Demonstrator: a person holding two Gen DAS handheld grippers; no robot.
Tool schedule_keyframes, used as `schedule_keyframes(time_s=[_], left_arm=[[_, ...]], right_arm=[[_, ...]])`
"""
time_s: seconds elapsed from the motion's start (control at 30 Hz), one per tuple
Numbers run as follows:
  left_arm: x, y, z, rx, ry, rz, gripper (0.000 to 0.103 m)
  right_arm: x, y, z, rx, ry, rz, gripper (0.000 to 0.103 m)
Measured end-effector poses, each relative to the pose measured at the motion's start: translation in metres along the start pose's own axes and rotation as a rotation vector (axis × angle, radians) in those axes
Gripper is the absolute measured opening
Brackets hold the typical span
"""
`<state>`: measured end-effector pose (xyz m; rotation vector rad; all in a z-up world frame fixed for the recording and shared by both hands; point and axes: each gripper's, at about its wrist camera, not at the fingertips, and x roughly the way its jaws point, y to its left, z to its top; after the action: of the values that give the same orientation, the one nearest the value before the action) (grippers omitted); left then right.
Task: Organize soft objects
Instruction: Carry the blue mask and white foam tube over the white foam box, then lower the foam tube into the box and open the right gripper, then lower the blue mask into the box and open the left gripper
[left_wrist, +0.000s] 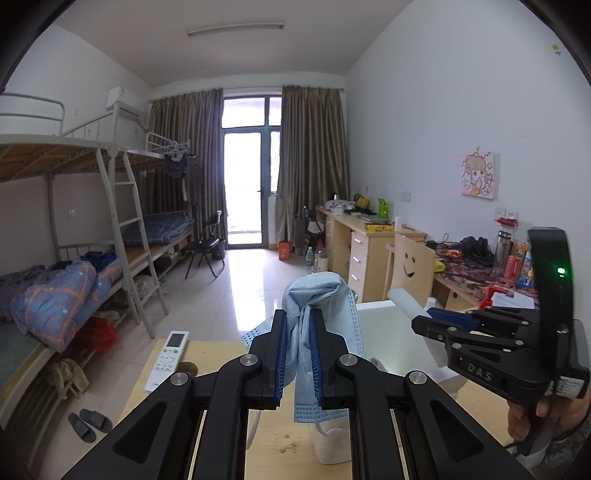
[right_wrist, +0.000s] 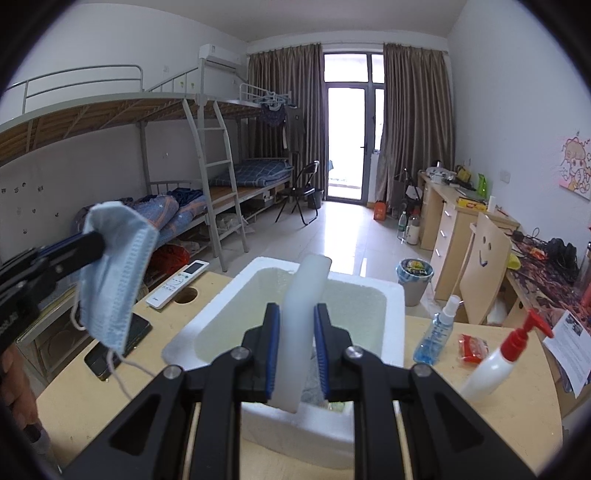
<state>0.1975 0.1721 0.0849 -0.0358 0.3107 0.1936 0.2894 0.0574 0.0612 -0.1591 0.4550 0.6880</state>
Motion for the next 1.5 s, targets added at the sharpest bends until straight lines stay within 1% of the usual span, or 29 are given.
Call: schedule_keyframes(time_s=[0.13,0.33,0.43,0.47,0.5,0.53,0.57,0.6,0.67,0.93,1.17,1.33,1.5], left_arm=[[0.005,0.005,-0.002,-0.007,0.014,0.007,0.013],[0.008,0.013,-0.004,-0.024,0.022,0.018,0.013],[0.008,0.014,-0.003,-0.029,0.022,0.021,0.013],[0.008,0.015,-0.002,-0.033,0.02,0.02,0.013],[0.007,0.015,-0.001,-0.035,0.02,0.017,0.013],[0.008,0.016,-0.001,-0.041,0.02,0.01,0.013],[0.008,0.016,0.0,-0.045,0.022,0.006,0.013],[0.007,0.017,0.0,-0.046,0.021,0.006,0.013],[0.007,0.017,0.001,-0.044,0.02,0.009,0.013],[0.01,0.016,0.004,-0.039,0.025,-0.003,0.013],[0.016,0.001,0.009,-0.027,0.026,-0.052,0.013],[0.028,-0.011,0.009,-0.021,0.046,-0.077,0.013],[0.04,-0.023,0.009,-0.012,0.071,-0.109,0.013]], right_arm=[[0.017,-0.002,0.001,0.017,0.027,0.008,0.022],[0.028,-0.002,0.003,0.025,0.047,0.015,0.022],[0.034,-0.002,0.002,0.018,0.071,-0.016,0.03],[0.035,-0.002,0.003,0.019,0.074,-0.026,0.04],[0.035,-0.001,0.002,0.013,0.075,-0.041,0.057],[0.035,0.0,0.003,0.012,0.075,-0.048,0.066],[0.035,0.0,0.004,0.013,0.074,-0.05,0.077],[0.031,0.0,0.004,0.016,0.062,-0.047,0.084],[0.026,-0.001,0.005,0.023,0.044,-0.049,0.087],[0.009,-0.006,0.004,0.008,0.026,-0.079,0.088],[-0.011,-0.02,0.0,0.03,0.017,-0.113,0.088],[-0.023,-0.037,-0.006,0.064,0.01,-0.141,0.09],[-0.033,-0.045,-0.012,0.078,0.003,-0.158,0.09]])
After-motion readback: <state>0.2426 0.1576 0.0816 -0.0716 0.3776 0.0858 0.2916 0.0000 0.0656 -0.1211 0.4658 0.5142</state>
